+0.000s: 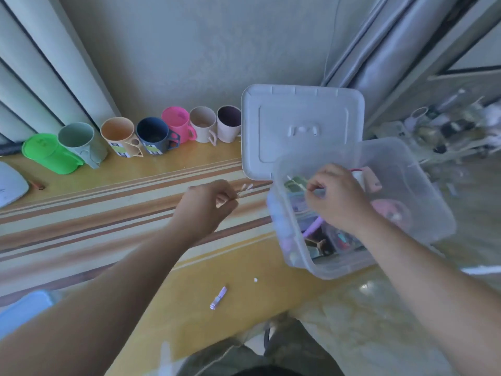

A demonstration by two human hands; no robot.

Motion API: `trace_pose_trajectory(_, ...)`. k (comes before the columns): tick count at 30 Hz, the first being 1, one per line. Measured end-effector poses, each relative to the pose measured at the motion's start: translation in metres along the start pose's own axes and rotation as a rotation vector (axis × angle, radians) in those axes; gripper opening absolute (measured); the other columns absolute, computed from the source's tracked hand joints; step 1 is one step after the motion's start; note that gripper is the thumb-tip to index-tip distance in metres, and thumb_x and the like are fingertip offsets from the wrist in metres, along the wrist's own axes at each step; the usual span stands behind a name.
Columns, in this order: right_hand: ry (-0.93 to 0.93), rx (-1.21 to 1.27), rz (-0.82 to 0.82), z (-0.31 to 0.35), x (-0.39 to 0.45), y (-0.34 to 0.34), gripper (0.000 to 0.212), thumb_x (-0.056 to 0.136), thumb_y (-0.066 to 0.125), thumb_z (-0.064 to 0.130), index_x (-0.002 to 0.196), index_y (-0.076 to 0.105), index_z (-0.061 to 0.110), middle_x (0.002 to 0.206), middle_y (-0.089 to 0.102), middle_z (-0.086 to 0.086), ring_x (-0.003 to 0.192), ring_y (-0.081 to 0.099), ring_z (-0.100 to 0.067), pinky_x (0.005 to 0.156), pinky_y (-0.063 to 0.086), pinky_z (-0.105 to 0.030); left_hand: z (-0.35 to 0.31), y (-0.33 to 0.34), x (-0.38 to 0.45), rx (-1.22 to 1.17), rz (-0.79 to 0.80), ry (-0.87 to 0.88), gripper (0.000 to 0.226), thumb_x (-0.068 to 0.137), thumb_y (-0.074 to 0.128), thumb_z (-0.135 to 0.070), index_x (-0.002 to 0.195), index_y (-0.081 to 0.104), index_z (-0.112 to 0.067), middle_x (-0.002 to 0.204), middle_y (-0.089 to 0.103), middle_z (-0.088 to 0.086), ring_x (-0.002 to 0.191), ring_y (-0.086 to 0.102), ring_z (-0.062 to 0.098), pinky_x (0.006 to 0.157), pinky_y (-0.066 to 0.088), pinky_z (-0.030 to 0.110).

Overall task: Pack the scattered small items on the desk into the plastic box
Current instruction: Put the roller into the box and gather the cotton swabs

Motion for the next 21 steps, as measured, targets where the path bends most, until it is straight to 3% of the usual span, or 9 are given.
trace_pose_trajectory(4,0.148,-0.094,0.037,-0.065,-0.002,-0.032,0.014,0.079,0.073,0.025,0.07,0.066,0.032,0.084,0.052,0.008,0.086,0.059,-0.028,0.081,0.051,-0.039,-0.062,0.02,0.025,0.043,0.007,0.11,0.011,0.089,0.073,-0.036,0.1,0.072,-0.039,0.088,0.075,-0.022,0.089,0.069,0.001,0.081,0.053,0.027)
trace_pose_trajectory(7,0.142,-0.115,0.112,-0.095,0.002,-0.041,0.015,0.075,0.055,0.047,0.061,0.053,0.041,0.086,0.051,0.011,0.09,0.059,-0.027,0.084,0.055,-0.044,-0.1,0.047,0.041,0.171,0.028,0.16,0.014,0.093,0.066,-0.039,0.105,0.073,-0.039,0.093,0.077,-0.021,0.095,0.069,0.01,0.084,0.056,0.033)
trace_pose_trajectory(10,0.12,-0.182,0.258,-0.112,0.016,-0.047,0.018,0.08,0.063,0.037,0.063,0.056,0.038,0.087,0.048,0.011,0.095,0.055,-0.026,0.086,0.053,-0.045,-0.128,0.083,0.062,0.363,0.017,0.177,0.022,0.096,0.056,-0.041,0.111,0.073,-0.04,0.095,0.077,-0.013,0.097,0.064,0.018,0.081,0.053,0.034)
trace_pose_trajectory(14,0.095,-0.329,0.434,-0.125,0.046,-0.04,0.016,0.088,0.06,0.029,0.078,0.071,0.024,0.091,0.055,0.004,0.1,0.052,-0.026,0.082,0.052,-0.042,-0.15,0.133,0.092,0.695,0.06,0.096,0.029,0.097,0.049,-0.031,0.113,0.071,-0.041,0.093,0.073,-0.003,0.099,0.062,0.024,0.075,0.034,0.033)
trace_pose_trajectory(17,0.079,-0.386,0.554,-0.133,0.066,-0.025,0.018,0.09,0.056,0.028,0.079,0.062,0.015,0.082,0.056,-0.002,0.096,0.054,-0.028,0.081,0.05,-0.039,-0.153,0.161,0.105,0.842,0.128,-0.018,0.026,0.094,0.054,-0.023,0.11,0.069,-0.035,0.091,0.073,-0.003,0.099,0.06,0.024,0.075,0.027,0.037)
trace_pose_trajectory(21,0.049,-0.385,0.648,-0.144,0.076,0.0,0.021,0.086,0.06,0.024,0.07,0.05,0.017,0.069,0.053,-0.003,0.094,0.061,-0.03,0.077,0.051,-0.036,-0.142,0.179,0.104,0.848,0.152,-0.128,0.021,0.093,0.055,-0.027,0.109,0.067,-0.032,0.092,0.073,-0.003,0.101,0.057,0.025,0.077,0.026,0.039)
Point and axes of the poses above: each hand's wrist, its own x-axis towards the middle knuckle, its own y-axis out of the palm, z = x × y, the point moved 1 cm from there along x, towards the middle knuckle
